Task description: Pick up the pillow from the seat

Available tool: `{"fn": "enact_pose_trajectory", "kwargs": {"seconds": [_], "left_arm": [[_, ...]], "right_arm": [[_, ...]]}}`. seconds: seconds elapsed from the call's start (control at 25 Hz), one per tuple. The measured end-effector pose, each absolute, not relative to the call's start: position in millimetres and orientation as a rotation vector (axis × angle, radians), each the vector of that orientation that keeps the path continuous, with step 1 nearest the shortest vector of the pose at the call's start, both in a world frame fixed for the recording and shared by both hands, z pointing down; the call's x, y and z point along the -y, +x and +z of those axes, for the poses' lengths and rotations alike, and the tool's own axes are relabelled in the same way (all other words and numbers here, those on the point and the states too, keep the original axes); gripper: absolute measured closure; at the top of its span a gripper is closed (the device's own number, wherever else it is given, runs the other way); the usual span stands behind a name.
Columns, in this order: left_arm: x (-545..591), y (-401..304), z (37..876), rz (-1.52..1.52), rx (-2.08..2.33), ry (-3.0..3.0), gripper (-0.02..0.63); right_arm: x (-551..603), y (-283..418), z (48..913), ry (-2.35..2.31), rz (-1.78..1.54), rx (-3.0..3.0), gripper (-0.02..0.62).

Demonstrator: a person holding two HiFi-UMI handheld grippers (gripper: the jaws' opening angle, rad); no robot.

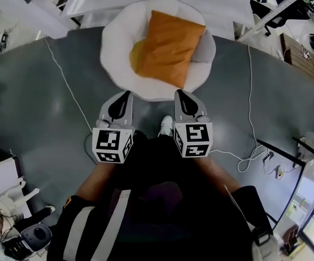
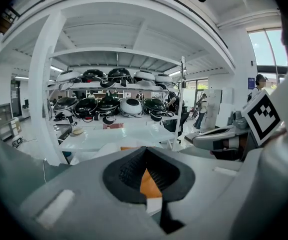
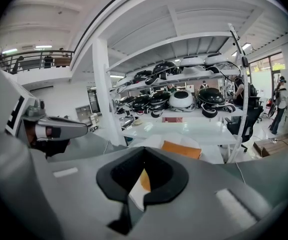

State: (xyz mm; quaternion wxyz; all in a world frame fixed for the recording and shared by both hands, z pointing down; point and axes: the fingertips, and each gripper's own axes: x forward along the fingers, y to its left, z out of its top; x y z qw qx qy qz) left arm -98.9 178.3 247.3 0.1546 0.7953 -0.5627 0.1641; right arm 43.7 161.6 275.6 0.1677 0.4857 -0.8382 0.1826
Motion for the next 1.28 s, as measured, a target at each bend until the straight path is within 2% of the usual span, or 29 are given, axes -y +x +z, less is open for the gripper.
{"fn": "enact_pose_trajectory", "kwargs": {"seconds": [0.64,1.28], "left_arm": [[-87,-97,274,0.491,1.348,2.427,0.609],[2,-137,328,0.529,1.118,2.445,0.609]], "right_arm": [[-88,32,303,1.534,0.586,2.195,0.594],[-22,14,347,1.726,0.668,1.918,0.594]]}}
